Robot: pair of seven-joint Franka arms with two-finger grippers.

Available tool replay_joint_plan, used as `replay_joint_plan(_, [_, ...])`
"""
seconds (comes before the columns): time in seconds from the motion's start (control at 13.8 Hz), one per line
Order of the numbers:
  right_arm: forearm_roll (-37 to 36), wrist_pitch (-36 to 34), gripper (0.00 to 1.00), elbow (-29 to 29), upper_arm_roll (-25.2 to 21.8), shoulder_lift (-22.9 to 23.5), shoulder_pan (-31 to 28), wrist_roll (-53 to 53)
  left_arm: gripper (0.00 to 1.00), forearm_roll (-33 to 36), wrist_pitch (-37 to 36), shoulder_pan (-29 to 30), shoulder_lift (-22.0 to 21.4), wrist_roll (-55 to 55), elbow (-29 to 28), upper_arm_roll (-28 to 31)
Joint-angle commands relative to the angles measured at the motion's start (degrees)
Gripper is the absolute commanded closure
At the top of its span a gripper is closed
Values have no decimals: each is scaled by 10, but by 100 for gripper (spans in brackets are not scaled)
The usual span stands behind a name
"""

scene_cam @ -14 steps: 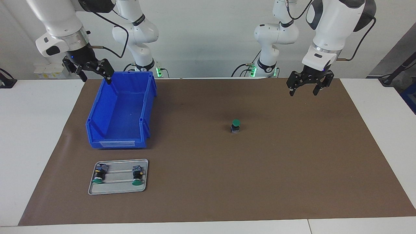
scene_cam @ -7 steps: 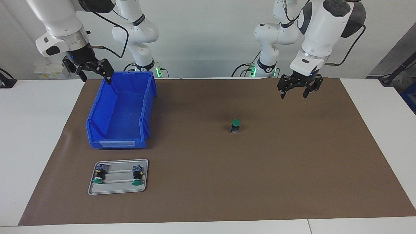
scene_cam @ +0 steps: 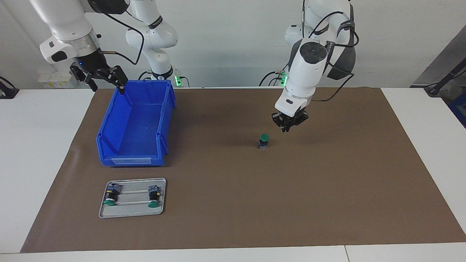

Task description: Place and press button with both arms

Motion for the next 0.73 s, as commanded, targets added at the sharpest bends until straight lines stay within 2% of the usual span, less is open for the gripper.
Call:
replay_joint_plan(0.0, [9, -7, 0, 2, 1, -4, -4, -12, 100, -6, 68, -18, -6, -4, -59, 10])
replay_joint_plan(0.65, [9, -7, 0, 1, 2, -4, -4, -12, 100, -6, 109, -26, -10, -22, -116, 9])
